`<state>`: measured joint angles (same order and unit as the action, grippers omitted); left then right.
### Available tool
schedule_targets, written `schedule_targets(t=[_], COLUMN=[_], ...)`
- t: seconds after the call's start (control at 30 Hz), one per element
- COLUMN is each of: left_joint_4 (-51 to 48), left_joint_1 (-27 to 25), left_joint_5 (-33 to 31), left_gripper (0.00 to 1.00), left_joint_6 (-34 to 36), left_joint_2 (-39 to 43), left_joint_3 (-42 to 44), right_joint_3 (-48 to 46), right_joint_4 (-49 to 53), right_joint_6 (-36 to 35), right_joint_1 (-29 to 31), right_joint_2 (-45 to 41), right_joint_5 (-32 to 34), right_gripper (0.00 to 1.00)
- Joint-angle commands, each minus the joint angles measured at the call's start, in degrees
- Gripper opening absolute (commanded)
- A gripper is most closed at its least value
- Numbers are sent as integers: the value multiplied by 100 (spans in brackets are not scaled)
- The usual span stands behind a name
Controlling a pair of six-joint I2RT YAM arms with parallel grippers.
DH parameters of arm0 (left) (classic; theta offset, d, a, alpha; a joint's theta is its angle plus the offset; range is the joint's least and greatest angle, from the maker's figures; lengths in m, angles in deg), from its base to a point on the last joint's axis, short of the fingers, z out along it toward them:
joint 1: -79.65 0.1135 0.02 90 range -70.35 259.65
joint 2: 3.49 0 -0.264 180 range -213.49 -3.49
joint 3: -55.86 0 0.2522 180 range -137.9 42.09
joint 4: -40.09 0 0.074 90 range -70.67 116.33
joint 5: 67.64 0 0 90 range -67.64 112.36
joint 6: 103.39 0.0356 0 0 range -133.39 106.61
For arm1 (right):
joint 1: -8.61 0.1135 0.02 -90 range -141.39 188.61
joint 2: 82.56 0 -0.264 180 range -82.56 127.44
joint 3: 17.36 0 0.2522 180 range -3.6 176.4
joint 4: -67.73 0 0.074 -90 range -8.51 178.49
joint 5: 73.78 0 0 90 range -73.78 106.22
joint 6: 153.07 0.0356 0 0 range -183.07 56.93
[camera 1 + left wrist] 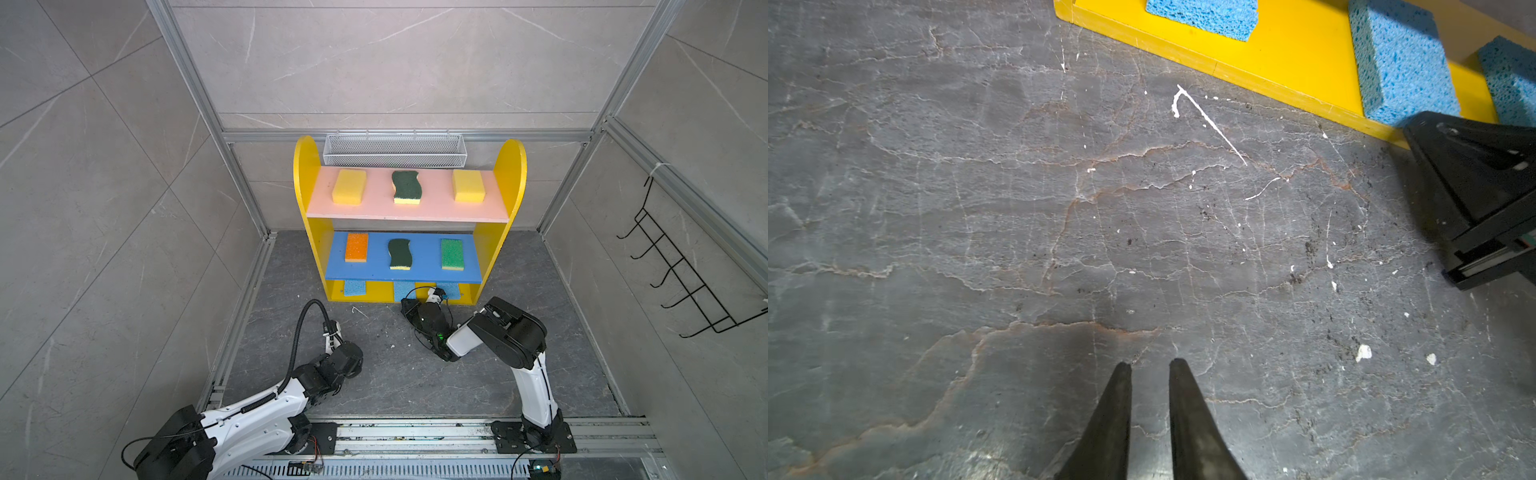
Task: Place and organize the cleaning sponges onto the shelf
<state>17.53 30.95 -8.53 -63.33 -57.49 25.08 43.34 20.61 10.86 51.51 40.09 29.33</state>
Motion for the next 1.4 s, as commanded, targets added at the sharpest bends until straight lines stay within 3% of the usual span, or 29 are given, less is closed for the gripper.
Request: schedule_targets(t=[0.0, 0.77, 1.37], left_joint_4=[163, 306, 276], left_joint_1=[28, 26, 42], left_joint_5=[-31, -22, -25], left_gripper=[22, 22, 22], left_joint_6=[-79, -92, -135], left_joint_2=[-66, -321, -227], left_joint_3=[-197, -197, -171], right_joint_3=[-47, 366, 130], right_joint_4=[832, 1033, 984], right_joint_6=[-220, -253, -353], right_joint_1=[-88, -128, -123], right_joint_2=[411, 703, 479], right_joint_5=[109, -96, -185], right_gripper=[1, 2, 3])
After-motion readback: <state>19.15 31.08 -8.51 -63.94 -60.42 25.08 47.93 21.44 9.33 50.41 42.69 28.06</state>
